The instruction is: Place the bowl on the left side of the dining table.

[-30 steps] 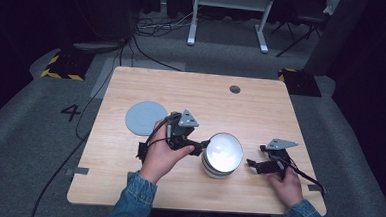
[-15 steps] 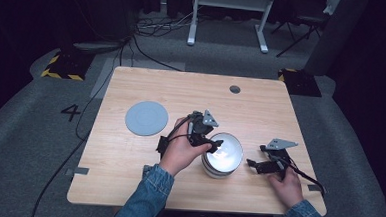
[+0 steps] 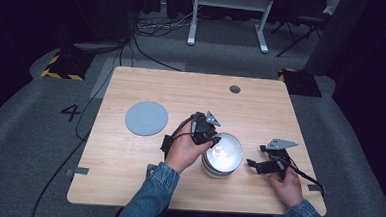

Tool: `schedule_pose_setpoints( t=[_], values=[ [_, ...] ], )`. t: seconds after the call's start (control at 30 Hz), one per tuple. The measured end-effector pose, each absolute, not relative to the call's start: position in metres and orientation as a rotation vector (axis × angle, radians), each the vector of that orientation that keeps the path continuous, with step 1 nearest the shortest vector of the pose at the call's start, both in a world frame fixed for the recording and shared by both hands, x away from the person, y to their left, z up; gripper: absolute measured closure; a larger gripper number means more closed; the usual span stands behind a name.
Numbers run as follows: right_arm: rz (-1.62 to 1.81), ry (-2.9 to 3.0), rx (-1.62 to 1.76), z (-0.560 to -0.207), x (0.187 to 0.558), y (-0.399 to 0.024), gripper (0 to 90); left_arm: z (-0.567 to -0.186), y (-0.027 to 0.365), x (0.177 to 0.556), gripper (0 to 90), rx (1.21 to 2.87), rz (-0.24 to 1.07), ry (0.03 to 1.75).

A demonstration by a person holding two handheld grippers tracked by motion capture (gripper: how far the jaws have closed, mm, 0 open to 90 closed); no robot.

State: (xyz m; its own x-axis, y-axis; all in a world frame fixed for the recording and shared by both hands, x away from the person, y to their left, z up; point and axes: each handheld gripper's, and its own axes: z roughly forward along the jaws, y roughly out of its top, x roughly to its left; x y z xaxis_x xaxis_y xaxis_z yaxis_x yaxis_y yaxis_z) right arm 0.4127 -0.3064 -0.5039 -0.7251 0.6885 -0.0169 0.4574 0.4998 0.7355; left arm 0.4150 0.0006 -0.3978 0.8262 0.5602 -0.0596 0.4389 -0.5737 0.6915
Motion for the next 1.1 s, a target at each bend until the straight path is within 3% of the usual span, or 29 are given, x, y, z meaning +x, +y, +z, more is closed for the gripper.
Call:
schedule_pose_setpoints(
  t=[0.2,0.47,1.1],
  values=[
    [1.059,2.439,0.963,-0.504,0.413,-0.306,13.8,-0.395,-0.003,0.414,80.9,2.339,0.293,0.670],
    [1.060,2.439,0.963,-0.504,0.413,-0.306,13.8,-0.393,-0.004,0.413,80.6,2.298,0.261,0.734],
    [1.059,2.439,0.962,-0.504,0.413,-0.306,13.8,-0.344,0.005,0.419,79.7,2.314,0.292,0.636]
  ],
)
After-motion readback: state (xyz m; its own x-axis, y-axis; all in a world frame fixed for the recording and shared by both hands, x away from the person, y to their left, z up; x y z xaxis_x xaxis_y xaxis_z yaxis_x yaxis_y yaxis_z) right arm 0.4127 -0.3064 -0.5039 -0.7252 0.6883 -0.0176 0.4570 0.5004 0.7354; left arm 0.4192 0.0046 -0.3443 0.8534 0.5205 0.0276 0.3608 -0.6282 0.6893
